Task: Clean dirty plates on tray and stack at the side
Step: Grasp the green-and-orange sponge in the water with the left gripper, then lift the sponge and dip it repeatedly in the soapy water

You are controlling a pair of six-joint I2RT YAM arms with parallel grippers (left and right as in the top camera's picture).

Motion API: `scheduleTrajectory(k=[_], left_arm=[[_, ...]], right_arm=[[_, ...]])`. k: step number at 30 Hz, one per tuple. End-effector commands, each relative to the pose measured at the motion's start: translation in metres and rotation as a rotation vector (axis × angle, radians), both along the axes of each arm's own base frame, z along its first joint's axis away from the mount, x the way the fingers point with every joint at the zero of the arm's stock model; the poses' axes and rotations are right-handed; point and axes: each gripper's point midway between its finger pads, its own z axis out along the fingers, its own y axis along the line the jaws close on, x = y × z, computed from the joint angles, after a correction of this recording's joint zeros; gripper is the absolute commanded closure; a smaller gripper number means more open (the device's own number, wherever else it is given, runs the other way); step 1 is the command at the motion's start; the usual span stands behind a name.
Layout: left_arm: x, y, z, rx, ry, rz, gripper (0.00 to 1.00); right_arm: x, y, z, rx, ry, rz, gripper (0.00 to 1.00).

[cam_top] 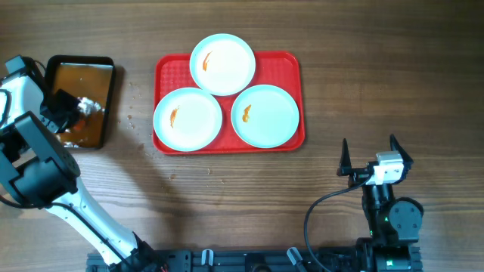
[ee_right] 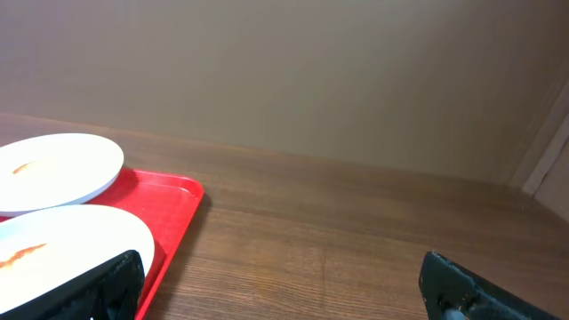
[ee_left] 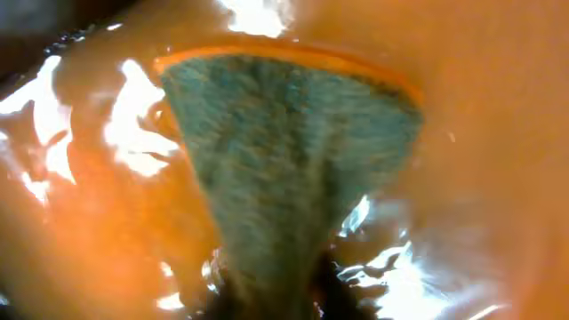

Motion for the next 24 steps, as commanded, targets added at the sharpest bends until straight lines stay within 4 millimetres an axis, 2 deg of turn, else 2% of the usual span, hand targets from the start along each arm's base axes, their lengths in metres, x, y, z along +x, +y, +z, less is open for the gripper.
scheduleTrajectory(k=[1,7,8,9,10,11,15,17,21,24], left_arm=[[0.000,-0.003,0.004,-0.008,-0.015,-0.003,0.00],[0.014,0.008,0.007,0.041,-0.067,-0.005,0.01],[0.016,0.010,0.007,0.048,-0.078,-0.005,0.18],[0.018,0.011,0.008,0.052,-0.084,-0.005,0.42],[0.019,0.011,0.008,0.054,-0.088,-0.005,0.76],[0.019,0.011,0.008,0.054,-0.088,-0.005,0.96],[0.020,0.012,0.010,0.058,-0.094,-0.005,0.96],[0.022,0.013,0.018,0.064,-0.110,-0.005,0.96],[0.033,0.010,0.056,0.068,-0.209,-0.016,0.96],[0.043,0.009,0.098,0.096,-0.322,-0.027,0.96]], right_arm=[[0.000,-0.003,0.000,-0.013,-0.004,-0.016,0.00],[0.000,-0.003,0.000,-0.013,-0.003,-0.016,0.00],[0.000,-0.003,0.000,-0.013,-0.003,-0.016,0.00],[0.000,-0.003,0.000,-0.013,-0.003,-0.016,0.00],[0.000,-0.003,0.000,-0.013,-0.003,-0.016,0.00],[0.000,-0.003,0.000,-0.013,-0.003,-0.016,0.00],[0.000,-0.003,0.000,-0.013,-0.003,-0.016,0.00],[0.000,-0.003,0.000,-0.013,-0.003,-0.016,0.00],[0.000,-0.003,0.000,-0.012,-0.003,-0.016,0.00],[0.000,-0.003,0.000,-0.013,-0.003,-0.016,0.00]])
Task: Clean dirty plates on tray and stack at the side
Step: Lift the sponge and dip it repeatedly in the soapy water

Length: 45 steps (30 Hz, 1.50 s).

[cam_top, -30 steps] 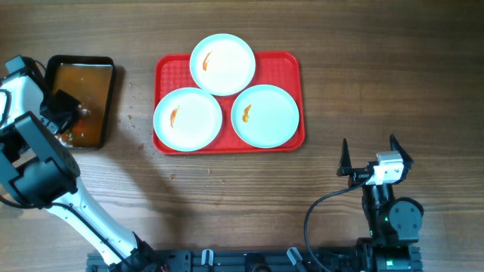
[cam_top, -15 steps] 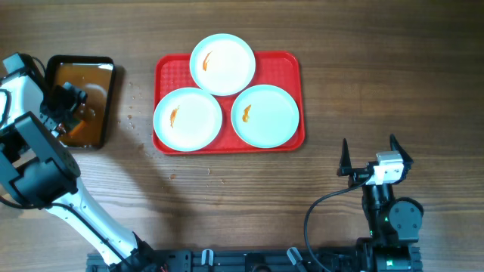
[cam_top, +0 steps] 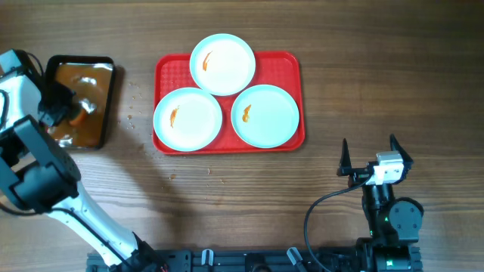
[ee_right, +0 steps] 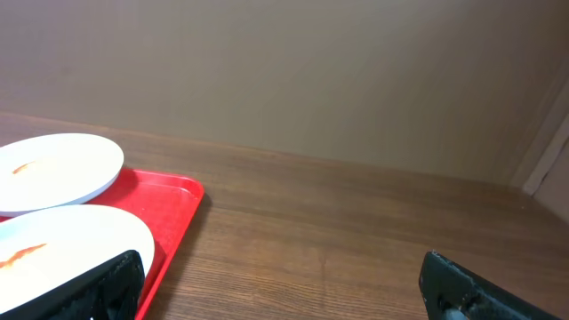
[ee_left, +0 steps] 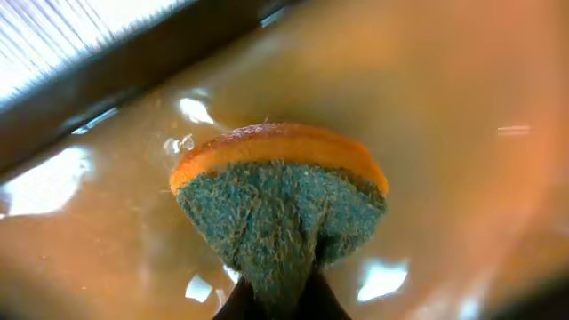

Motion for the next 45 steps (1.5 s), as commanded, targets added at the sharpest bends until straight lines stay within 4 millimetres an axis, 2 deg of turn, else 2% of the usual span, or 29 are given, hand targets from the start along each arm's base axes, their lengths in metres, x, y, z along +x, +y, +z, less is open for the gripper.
scheduleTrajectory(k=[1,5,8,11,14,15,17,18,21,22,26,28,29,31,34,36,37,40,45], left_arm=[[0.019,-0.002,0.079,0.048,-0.203,-0.028,0.96],[0.031,-0.008,0.121,0.058,-0.336,-0.059,0.96],[0.037,-0.013,0.126,0.037,-0.373,-0.078,0.96],[0.038,-0.017,0.103,-0.012,-0.342,-0.084,0.96],[0.043,-0.031,0.042,-0.169,-0.275,-0.099,0.96],[0.042,-0.034,0.037,-0.207,-0.277,-0.099,0.96],[0.046,-0.043,0.042,-0.289,-0.325,-0.118,0.96],[0.051,-0.051,0.054,-0.353,-0.384,-0.141,0.96],[0.064,-0.070,0.121,-0.540,-0.639,-0.263,0.96],[0.064,-0.070,0.140,-0.560,-0.698,-0.292,0.96],[0.057,-0.056,0.187,-0.497,-0.783,-0.291,0.96],[0.054,-0.055,0.195,-0.478,-0.793,-0.300,0.96],[0.054,-0.055,0.193,-0.470,-0.790,-0.307,0.96],[0.053,-0.049,0.170,-0.412,-0.714,-0.284,0.96],[0.046,-0.029,0.091,-0.286,-0.483,-0.181,0.96],[0.040,-0.024,0.058,-0.281,-0.396,-0.139,0.96],[0.037,-0.023,0.052,-0.294,-0.379,-0.131,0.96],[0.035,-0.018,0.068,-0.276,-0.408,-0.129,0.96],[0.037,-0.029,0.157,-0.203,-0.572,-0.199,0.96]], right_arm=[[0.000,-0.003,0.000,-0.012,-0.003,-0.015,0.00],[0.000,-0.003,0.000,-0.012,-0.003,-0.015,0.00],[0.000,-0.003,0.000,-0.012,-0.003,-0.015,0.00],[0.000,-0.003,0.000,-0.012,-0.003,-0.015,0.00],[0.000,-0.003,0.000,-0.012,-0.003,-0.015,0.00],[0.000,-0.003,0.000,-0.012,-0.003,-0.015,0.00],[0.000,-0.003,0.000,-0.012,-0.003,-0.015,0.00],[0.000,-0.003,0.000,-0.012,-0.003,-0.015,0.00],[0.000,-0.003,0.000,-0.012,-0.003,-0.015,0.00],[0.000,-0.003,0.000,-0.012,-0.003,-0.015,0.00],[0.000,-0.003,0.000,-0.013,-0.003,-0.015,0.00],[0.000,-0.003,0.000,-0.012,-0.003,-0.015,0.00],[0.000,-0.003,0.000,-0.013,-0.003,-0.015,0.00],[0.000,-0.003,0.000,-0.012,-0.003,-0.015,0.00],[0.000,-0.003,0.000,-0.013,-0.003,-0.015,0.00],[0.000,-0.003,0.000,-0.012,-0.003,-0.015,0.00],[0.000,-0.003,0.000,-0.013,-0.003,-0.015,0.00],[0.000,-0.003,0.000,-0.012,-0.003,-0.015,0.01],[0.000,-0.003,0.000,-0.012,-0.003,-0.015,0.00]])
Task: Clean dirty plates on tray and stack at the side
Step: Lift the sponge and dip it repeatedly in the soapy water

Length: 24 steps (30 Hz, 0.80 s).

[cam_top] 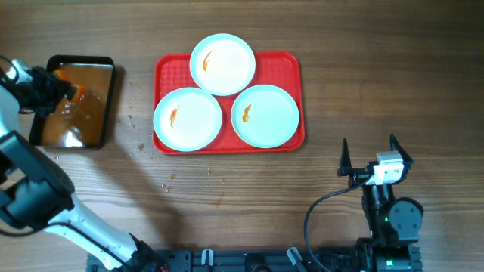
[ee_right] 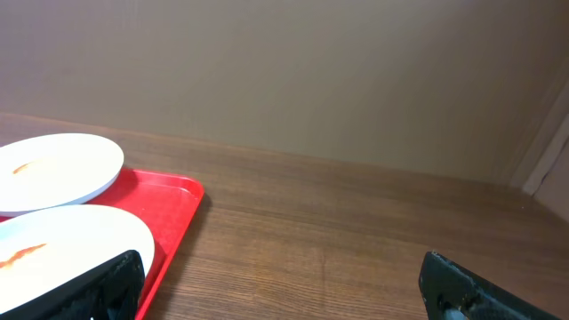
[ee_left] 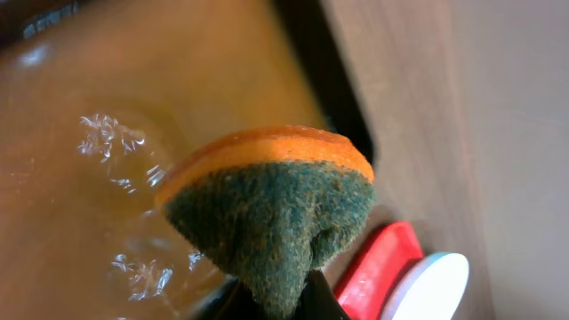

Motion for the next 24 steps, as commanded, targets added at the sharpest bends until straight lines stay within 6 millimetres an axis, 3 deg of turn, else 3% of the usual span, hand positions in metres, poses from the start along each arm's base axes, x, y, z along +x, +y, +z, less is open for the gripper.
scheduleTrajectory(k=[1,3,5,6,10,12,13,14,16,18,22,24], left_arm=[[0.004,-0.005,0.106,0.140,-0.215,-0.036,0.96],[0.006,-0.009,0.121,0.167,-0.251,-0.045,0.96],[0.011,-0.009,0.110,0.180,-0.223,-0.043,0.96],[0.011,-0.007,0.098,0.179,-0.190,-0.037,0.96],[0.012,0.002,0.009,0.161,0.027,-0.011,0.96],[0.008,0.000,-0.021,0.109,0.080,-0.017,0.96],[0.008,0.001,-0.022,0.097,0.077,-0.016,0.96],[0.007,0.002,-0.020,0.094,0.071,-0.013,0.96],[0.009,0.007,0.011,0.091,0.017,-0.008,0.96],[0.010,0.005,0.062,0.107,-0.067,-0.015,0.96],[0.012,-0.006,0.129,0.182,-0.211,-0.037,0.96],[0.016,-0.005,0.129,0.223,-0.207,-0.029,0.96]], right_arm=[[0.000,-0.003,0.000,-0.013,-0.003,-0.015,0.00],[0.000,-0.003,0.000,-0.012,-0.003,-0.015,0.00],[0.000,-0.003,0.000,-0.013,-0.003,-0.015,0.00],[0.000,-0.003,0.000,-0.013,-0.003,-0.015,0.00],[0.000,-0.003,0.000,-0.013,-0.003,-0.015,0.00],[0.000,-0.003,0.000,-0.013,-0.003,-0.015,0.00],[0.000,-0.003,0.000,-0.013,-0.003,-0.015,0.00],[0.000,-0.003,0.000,-0.013,-0.003,-0.015,0.00],[0.000,-0.003,0.000,-0.013,-0.003,-0.015,0.00],[0.000,-0.003,0.000,-0.013,-0.003,-0.015,0.00],[0.000,-0.003,0.000,-0.013,-0.003,-0.015,0.00],[0.000,-0.003,0.000,-0.013,-0.003,-0.015,0.00]])
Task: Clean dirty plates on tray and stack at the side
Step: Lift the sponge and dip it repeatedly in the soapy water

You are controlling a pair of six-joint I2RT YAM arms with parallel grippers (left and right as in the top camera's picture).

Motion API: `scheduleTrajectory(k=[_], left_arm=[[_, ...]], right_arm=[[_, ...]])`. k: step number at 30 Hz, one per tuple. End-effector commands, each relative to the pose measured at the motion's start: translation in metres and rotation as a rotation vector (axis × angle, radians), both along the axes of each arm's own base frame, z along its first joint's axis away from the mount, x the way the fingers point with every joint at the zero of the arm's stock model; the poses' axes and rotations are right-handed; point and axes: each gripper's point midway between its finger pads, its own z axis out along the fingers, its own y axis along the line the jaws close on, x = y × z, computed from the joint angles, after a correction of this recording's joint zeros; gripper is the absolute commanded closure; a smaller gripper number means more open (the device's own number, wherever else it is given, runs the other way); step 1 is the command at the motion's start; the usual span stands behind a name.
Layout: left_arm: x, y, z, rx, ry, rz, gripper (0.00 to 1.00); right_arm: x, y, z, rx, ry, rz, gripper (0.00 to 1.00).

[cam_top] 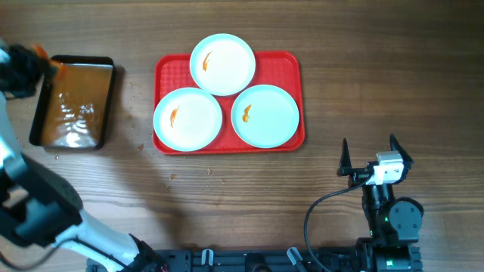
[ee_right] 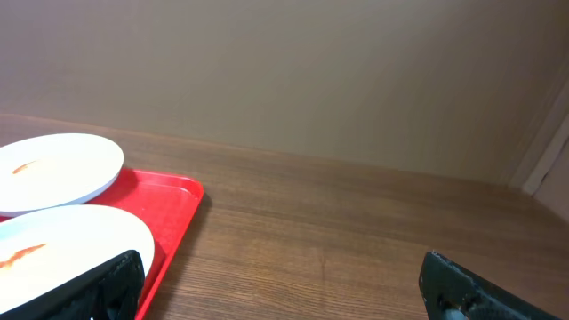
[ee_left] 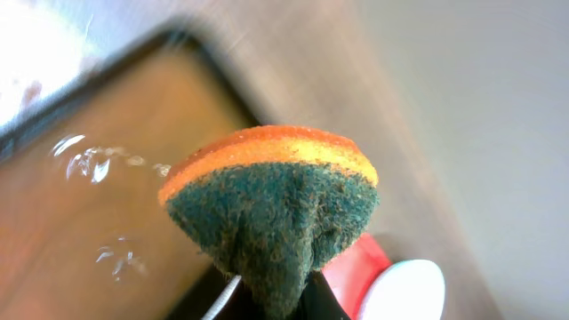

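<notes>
Three white plates with orange smears lie on a red tray [cam_top: 291,60]: one at the back [cam_top: 222,63], one front left [cam_top: 187,118], one front right [cam_top: 265,115]. My left gripper [cam_top: 30,62] is shut on an orange and green sponge [ee_left: 271,209], held above the back left corner of a black pan of brown water [cam_top: 74,102]. The left wrist view shows the sponge lifted clear of the water, with the tray's edge [ee_left: 356,267] and a plate [ee_left: 402,292] behind it. My right gripper [cam_top: 370,155] stands open near the front right, with nothing between its fingers.
Small drops or crumbs [cam_top: 138,113] dot the wooden table between the pan and the tray. The right arm's base [cam_top: 389,219] sits at the front edge. Bare wood lies to the right of the tray.
My left gripper, still shut on the sponge, has moved from over the pan's back left part further up and back, to its corner. The right arm has not moved.
My left gripper first held the sponge under the brown water in the pan. Then the sponge was at the water's surface, then clear of it above the rippling water. Now it is held higher, at the pan's back left corner. The plates and the right arm stayed put.
</notes>
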Motion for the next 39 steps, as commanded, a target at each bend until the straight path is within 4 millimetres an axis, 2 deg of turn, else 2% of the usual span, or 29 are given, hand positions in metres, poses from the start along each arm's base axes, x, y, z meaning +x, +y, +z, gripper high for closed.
scheduleTrajectory(k=[1,2,3,7,8,9,10,12,14,16,17,18,20,21,24,25,26,28,29,30,32,35,36,39], left_arm=[[0.009,-0.010,0.028,0.076,-0.055,-0.030,0.96],[0.009,-0.012,0.010,0.064,-0.018,-0.030,0.96],[0.009,-0.014,-0.029,0.029,0.047,-0.034,0.96],[0.001,-0.009,-0.114,-0.064,0.205,0.007,0.96],[-0.001,-0.010,-0.117,-0.122,0.201,0.013,0.96],[0.001,-0.011,-0.108,-0.170,0.158,0.000,0.96],[0.004,-0.011,-0.091,-0.203,0.102,-0.017,0.96],[0.010,-0.007,-0.033,-0.238,-0.048,-0.056,0.96],[0.008,-0.005,0.019,-0.194,-0.151,-0.075,0.96],[0.002,-0.009,0.063,-0.123,-0.232,-0.088,0.96],[0.000,-0.013,0.079,-0.098,-0.262,-0.096,0.96],[-0.001,-0.016,0.087,-0.086,-0.275,-0.100,0.96],[-0.003,-0.021,0.089,-0.093,-0.270,-0.103,0.96],[-0.002,-0.021,0.081,-0.098,-0.249,-0.098,0.96],[-0.001,-0.018,0.030,-0.133,-0.144,-0.064,0.96],[0.000,-0.017,-0.009,-0.185,-0.080,-0.057,0.96],[0.000,-0.017,-0.037,-0.224,-0.032,-0.050,0.96],[-0.003,-0.021,-0.079,-0.308,0.053,-0.039,0.96],[-0.003,-0.024,-0.089,-0.346,0.066,-0.044,0.96],[-0.004,-0.027,-0.090,-0.380,0.061,-0.053,0.96],[-0.002,-0.026,-0.076,-0.401,0.017,-0.065,0.96],[-0.001,-0.021,-0.022,-0.346,-0.071,-0.078,0.96],[-0.003,-0.024,0.004,-0.309,-0.112,-0.090,0.96],[-0.007,-0.026,0.037,-0.228,-0.166,-0.097,0.96]], right_arm=[[0.000,-0.003,0.000,-0.013,-0.003,-0.016,0.00],[0.000,-0.003,0.000,-0.013,-0.003,-0.016,0.00],[0.000,-0.003,0.000,-0.013,-0.003,-0.016,0.00],[0.000,-0.003,0.000,-0.013,-0.003,-0.016,0.00],[0.000,-0.003,0.000,-0.013,-0.003,-0.016,0.00],[0.000,-0.003,0.000,-0.013,-0.003,-0.016,0.00],[0.000,-0.003,0.000,-0.013,-0.004,-0.016,0.00],[0.000,-0.003,0.000,-0.013,-0.003,-0.016,0.00],[0.000,-0.003,0.000,-0.013,-0.003,-0.016,0.00],[0.000,-0.003,0.000,-0.013,-0.003,-0.016,0.00],[0.000,-0.003,0.000,-0.013,-0.004,-0.016,0.00],[0.000,-0.003,0.000,-0.013,-0.003,-0.016,0.00],[0.000,-0.003,0.000,-0.013,-0.003,-0.016,0.00],[0.000,-0.003,0.000,-0.013,-0.003,-0.016,0.00],[0.000,-0.003,0.000,-0.013,-0.003,-0.016,0.00],[0.000,-0.003,0.000,-0.013,-0.003,-0.016,0.00],[0.000,-0.003,0.000,-0.013,-0.003,-0.016,0.00],[0.000,-0.003,0.000,-0.013,-0.003,-0.016,0.00],[0.000,-0.003,0.000,-0.013,-0.003,-0.016,0.00],[0.000,-0.003,0.000,-0.013,-0.003,-0.016,0.00],[0.000,-0.003,0.000,-0.013,-0.003,-0.016,0.00],[0.000,-0.003,0.000,-0.013,-0.003,-0.016,0.00],[0.000,-0.003,0.000,-0.013,-0.003,-0.016,0.00],[0.000,-0.003,0.000,-0.013,-0.003,-0.016,0.00]])
